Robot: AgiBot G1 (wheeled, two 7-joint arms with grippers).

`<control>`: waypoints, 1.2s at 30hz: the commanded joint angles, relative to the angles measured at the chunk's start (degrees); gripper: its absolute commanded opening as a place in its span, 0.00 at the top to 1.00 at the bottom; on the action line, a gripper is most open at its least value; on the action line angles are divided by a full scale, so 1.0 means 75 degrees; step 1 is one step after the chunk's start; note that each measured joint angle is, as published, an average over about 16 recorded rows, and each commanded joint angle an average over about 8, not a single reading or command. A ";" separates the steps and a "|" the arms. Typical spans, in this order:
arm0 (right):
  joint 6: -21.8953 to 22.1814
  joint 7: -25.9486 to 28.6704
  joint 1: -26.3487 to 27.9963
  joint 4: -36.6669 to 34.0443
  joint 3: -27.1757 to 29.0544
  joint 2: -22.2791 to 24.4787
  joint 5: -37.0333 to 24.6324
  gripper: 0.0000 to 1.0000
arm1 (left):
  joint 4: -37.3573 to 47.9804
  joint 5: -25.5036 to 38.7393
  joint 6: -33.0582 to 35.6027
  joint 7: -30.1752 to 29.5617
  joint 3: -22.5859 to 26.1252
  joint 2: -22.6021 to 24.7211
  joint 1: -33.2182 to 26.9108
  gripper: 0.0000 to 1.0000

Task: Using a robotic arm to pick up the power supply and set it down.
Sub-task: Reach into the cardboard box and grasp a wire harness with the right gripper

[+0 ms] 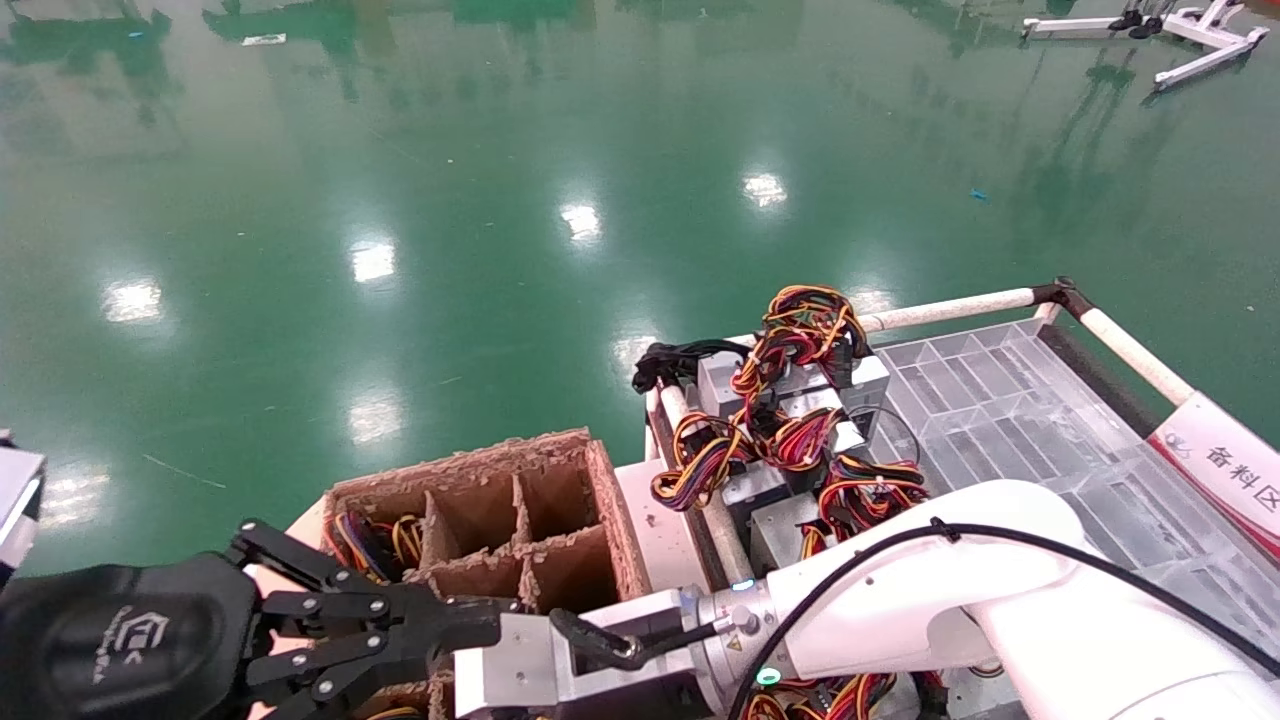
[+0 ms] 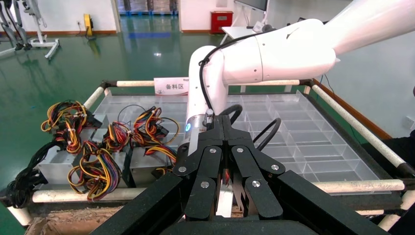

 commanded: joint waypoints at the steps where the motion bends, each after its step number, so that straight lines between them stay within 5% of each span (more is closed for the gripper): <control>1: 0.0091 -0.0109 0.0055 -0.0035 -0.0138 -0.0047 -0.0019 1.00 | 0.0000 -0.0001 0.0000 0.0001 0.0001 0.0000 0.0000 1.00; 9: 0.0500 0.0016 0.0174 0.0064 -0.0809 -0.0067 0.0278 1.00 | 0.0000 -0.0004 -0.0002 0.0003 0.0005 -0.0002 -0.0001 0.87; 16: 0.0858 0.0086 0.0308 0.0150 -0.1392 -0.0070 0.0531 1.00 | 0.0000 -0.0006 -0.0004 0.0005 0.0009 -0.0004 -0.0002 0.23; 19: 0.0991 0.0070 0.0349 0.0161 -0.1617 -0.0072 0.0667 1.00 | 0.0000 -0.0008 -0.0005 0.0005 0.0011 -0.0005 -0.0002 0.05; 36: 0.1205 -0.0019 0.0440 -0.0178 -0.2472 -0.0034 0.1652 1.00 | 0.0000 -0.0014 -0.0009 0.0010 0.0020 -0.0008 -0.0004 0.00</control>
